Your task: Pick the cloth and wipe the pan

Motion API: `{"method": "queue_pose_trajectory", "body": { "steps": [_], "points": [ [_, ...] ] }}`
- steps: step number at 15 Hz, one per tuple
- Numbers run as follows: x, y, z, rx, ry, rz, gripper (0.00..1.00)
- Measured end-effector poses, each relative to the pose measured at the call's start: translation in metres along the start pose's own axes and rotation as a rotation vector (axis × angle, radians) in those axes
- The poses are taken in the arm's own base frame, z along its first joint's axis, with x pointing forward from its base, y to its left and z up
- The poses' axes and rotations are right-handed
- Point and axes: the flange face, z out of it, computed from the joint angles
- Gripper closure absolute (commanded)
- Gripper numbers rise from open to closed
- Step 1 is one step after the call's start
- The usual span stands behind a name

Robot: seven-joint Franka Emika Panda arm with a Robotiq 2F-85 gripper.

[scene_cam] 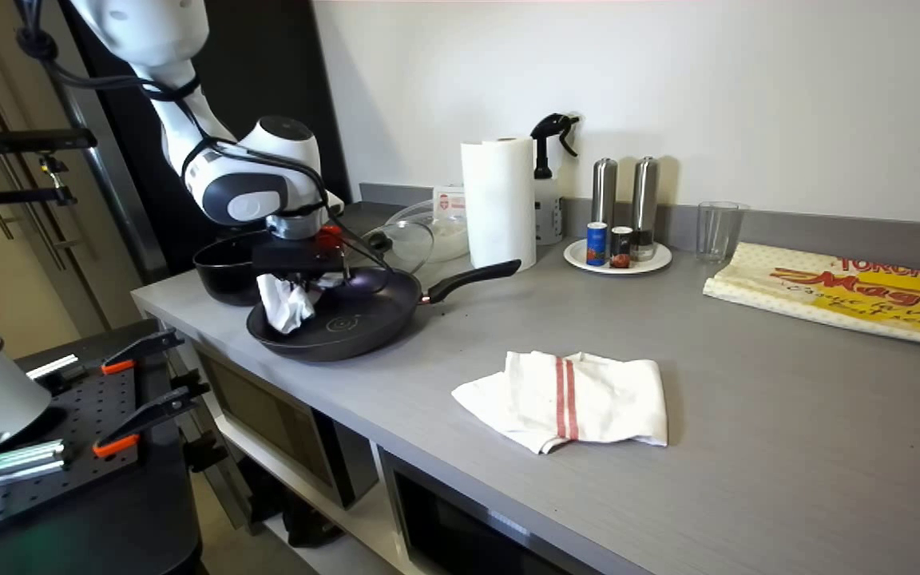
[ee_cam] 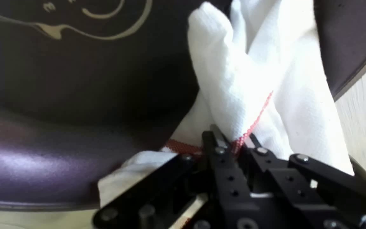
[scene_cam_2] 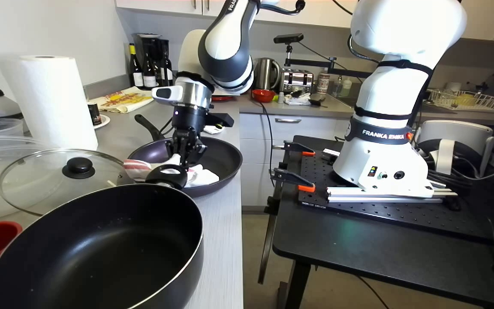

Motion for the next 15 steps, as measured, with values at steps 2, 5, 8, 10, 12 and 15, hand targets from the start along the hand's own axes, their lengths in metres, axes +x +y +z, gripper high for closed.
{"method": "queue_pose_trajectory", "body": {
  "steps": [2, 5, 8, 10, 12, 15],
  "points": [
    [0.005, -0.005, -0.003, 0.003, 0.015, -0.026, 0.97],
    [0.012, -0.015, -0.01, 0.001, 0.035, -0.054, 0.97],
    [0.015, -0.021, -0.023, -0.045, 0.056, -0.059, 0.97],
    [0.015, -0.02, -0.037, -0.106, 0.076, -0.038, 0.97],
    [0.013, -0.017, -0.054, -0.182, 0.098, 0.005, 0.97],
    [0.006, -0.009, -0.079, -0.298, 0.115, 0.095, 0.97]
  ]
}}
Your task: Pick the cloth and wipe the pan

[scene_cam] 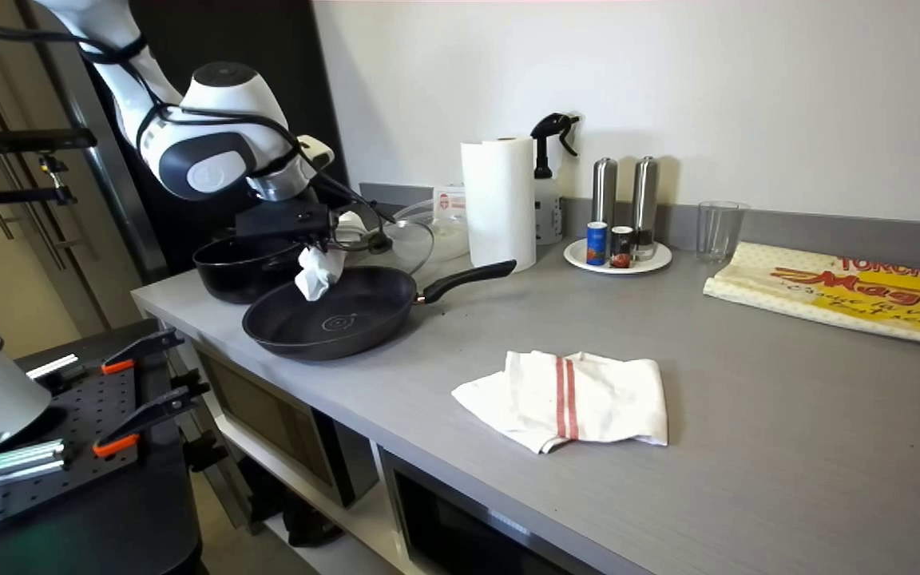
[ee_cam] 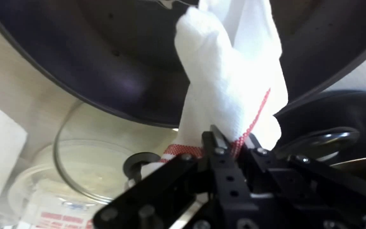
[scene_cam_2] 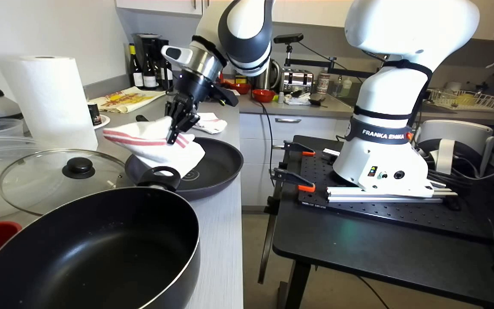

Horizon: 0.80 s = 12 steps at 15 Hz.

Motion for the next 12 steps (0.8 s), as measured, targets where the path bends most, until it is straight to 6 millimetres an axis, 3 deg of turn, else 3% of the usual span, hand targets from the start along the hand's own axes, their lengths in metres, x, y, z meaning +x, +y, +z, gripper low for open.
{"method": "queue_pose_trajectory", "body": {
  "steps": [7, 12],
  "points": [
    [-0.009, 0.042, -0.048, -0.24, -0.057, 0.225, 0.97],
    [-0.029, 0.072, -0.084, -0.378, -0.109, 0.379, 0.97]
  ]
}}
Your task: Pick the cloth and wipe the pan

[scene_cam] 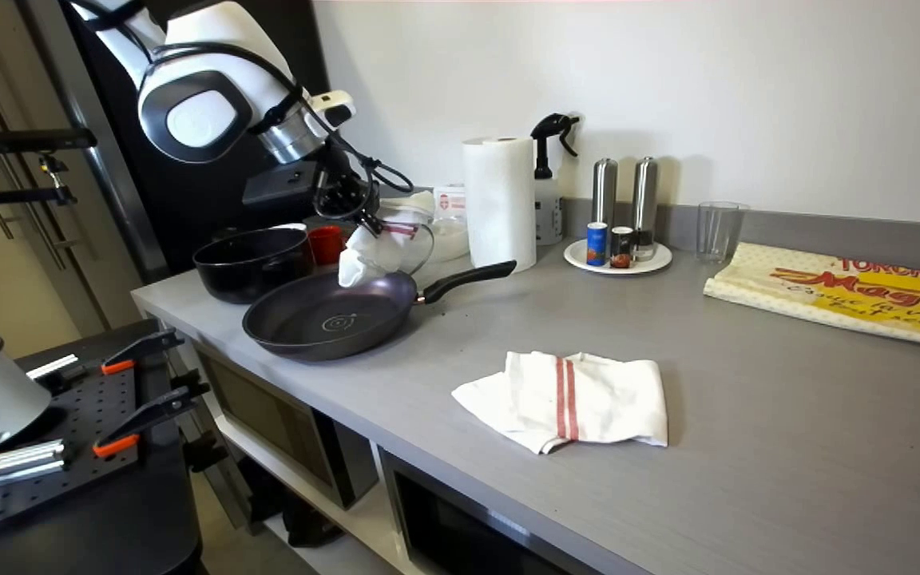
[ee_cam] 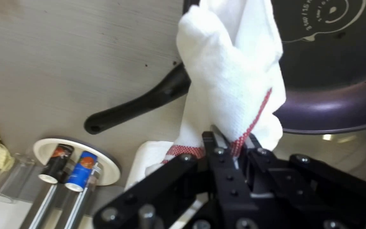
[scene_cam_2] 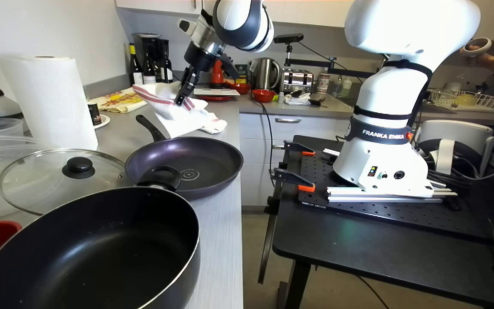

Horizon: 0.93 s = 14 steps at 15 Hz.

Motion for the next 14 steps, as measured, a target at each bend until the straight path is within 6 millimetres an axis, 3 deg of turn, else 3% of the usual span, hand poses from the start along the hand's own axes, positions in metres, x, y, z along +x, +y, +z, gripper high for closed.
{"method": "queue_pose_trajectory", "body": {
  "steps": [10, 14],
  "points": [
    [-0.01, 0.119, -0.012, -0.004, -0.185, 0.24, 0.97],
    [-0.003, 0.156, 0.012, 0.036, -0.261, 0.301, 0.97]
  ]
}}
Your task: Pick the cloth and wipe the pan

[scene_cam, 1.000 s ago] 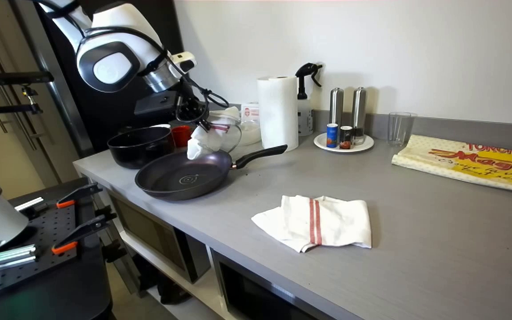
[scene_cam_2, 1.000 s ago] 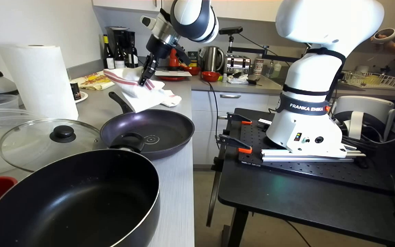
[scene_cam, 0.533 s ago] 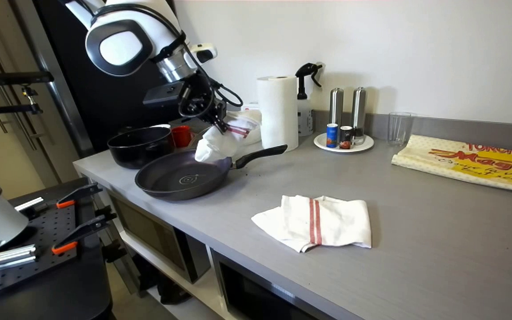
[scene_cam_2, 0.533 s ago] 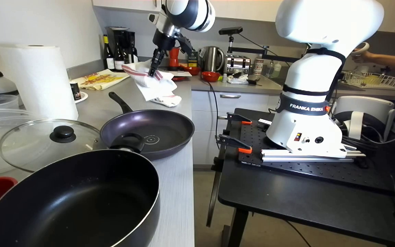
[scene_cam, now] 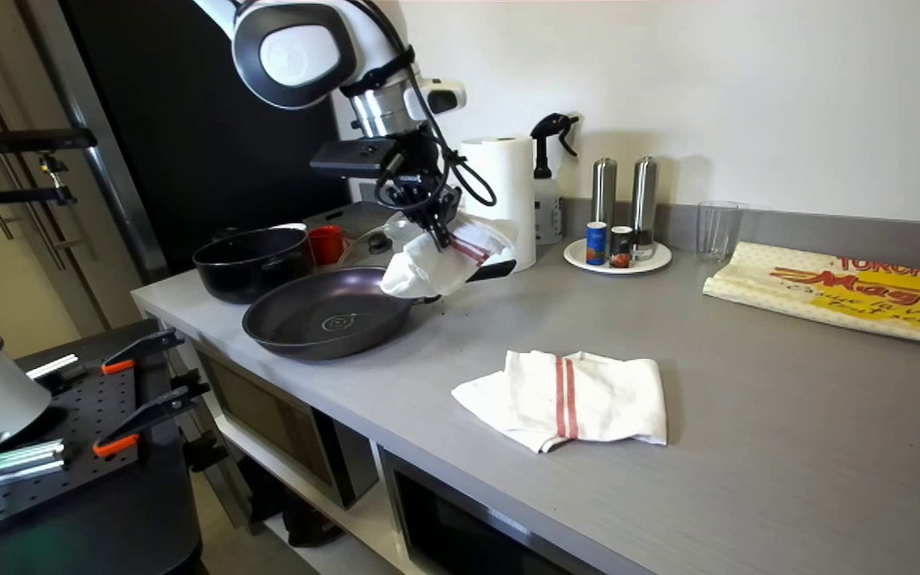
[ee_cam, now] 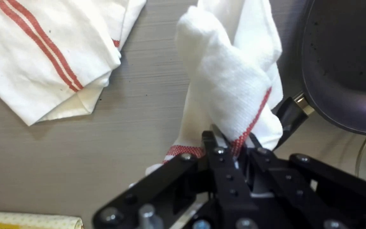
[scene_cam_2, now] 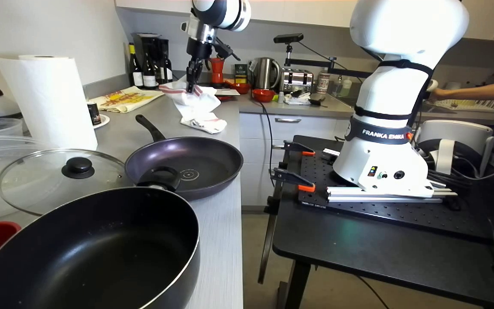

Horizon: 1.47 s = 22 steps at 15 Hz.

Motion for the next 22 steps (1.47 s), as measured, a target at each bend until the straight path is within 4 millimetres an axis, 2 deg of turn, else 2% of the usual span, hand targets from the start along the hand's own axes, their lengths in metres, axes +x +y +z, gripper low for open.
{"method": "queue_pose_trajectory", "body": {
  "steps": [7, 11, 15, 20, 22],
  "points": [
    [0.064, 0.019, 0.091, 0.051, -0.118, 0.046, 0.97],
    [0.09, 0.035, 0.124, 0.057, -0.161, 0.077, 0.97],
    [0.102, 0.043, 0.152, 0.072, -0.201, 0.083, 0.97],
    [0.105, 0.033, 0.187, 0.091, -0.239, 0.068, 0.97],
    [0.106, 0.031, 0.192, 0.089, -0.242, 0.064, 0.97]
  ]
}}
